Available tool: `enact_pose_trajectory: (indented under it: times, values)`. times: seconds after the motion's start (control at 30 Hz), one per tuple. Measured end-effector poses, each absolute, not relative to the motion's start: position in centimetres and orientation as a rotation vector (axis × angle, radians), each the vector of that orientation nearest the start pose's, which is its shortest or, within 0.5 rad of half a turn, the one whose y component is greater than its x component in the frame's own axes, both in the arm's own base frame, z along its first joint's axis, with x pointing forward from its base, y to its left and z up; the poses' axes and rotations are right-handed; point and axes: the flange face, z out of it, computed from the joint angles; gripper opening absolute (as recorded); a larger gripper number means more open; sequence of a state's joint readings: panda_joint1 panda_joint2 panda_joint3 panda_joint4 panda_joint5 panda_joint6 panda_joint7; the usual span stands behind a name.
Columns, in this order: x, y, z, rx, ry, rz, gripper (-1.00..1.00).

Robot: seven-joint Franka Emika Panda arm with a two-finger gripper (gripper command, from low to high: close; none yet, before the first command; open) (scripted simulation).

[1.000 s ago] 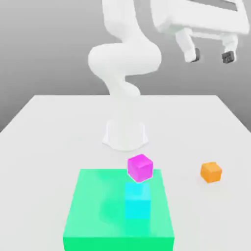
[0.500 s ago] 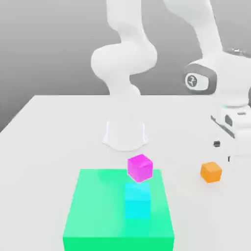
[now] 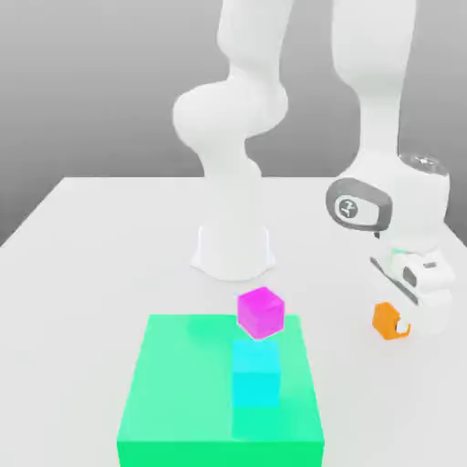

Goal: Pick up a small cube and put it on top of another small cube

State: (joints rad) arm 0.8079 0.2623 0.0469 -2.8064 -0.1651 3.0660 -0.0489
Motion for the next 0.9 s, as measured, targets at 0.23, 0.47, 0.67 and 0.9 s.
enact_pose_trajectory:
  times: [0.23,0.47,0.67,0.9]
  values:
    - [24.4,27.1,19.2,-2.754,-1.517,0.000,-1.00]
    - [39.2,16.9,27.0,-3.027,-0.861,-0.005,-1.00]
    - [46.0,4.1,33.5,-3.120,-0.339,0.002,-1.00]
    - [46.4,2.6,29.1,-3.125,-0.286,0.003,1.00]
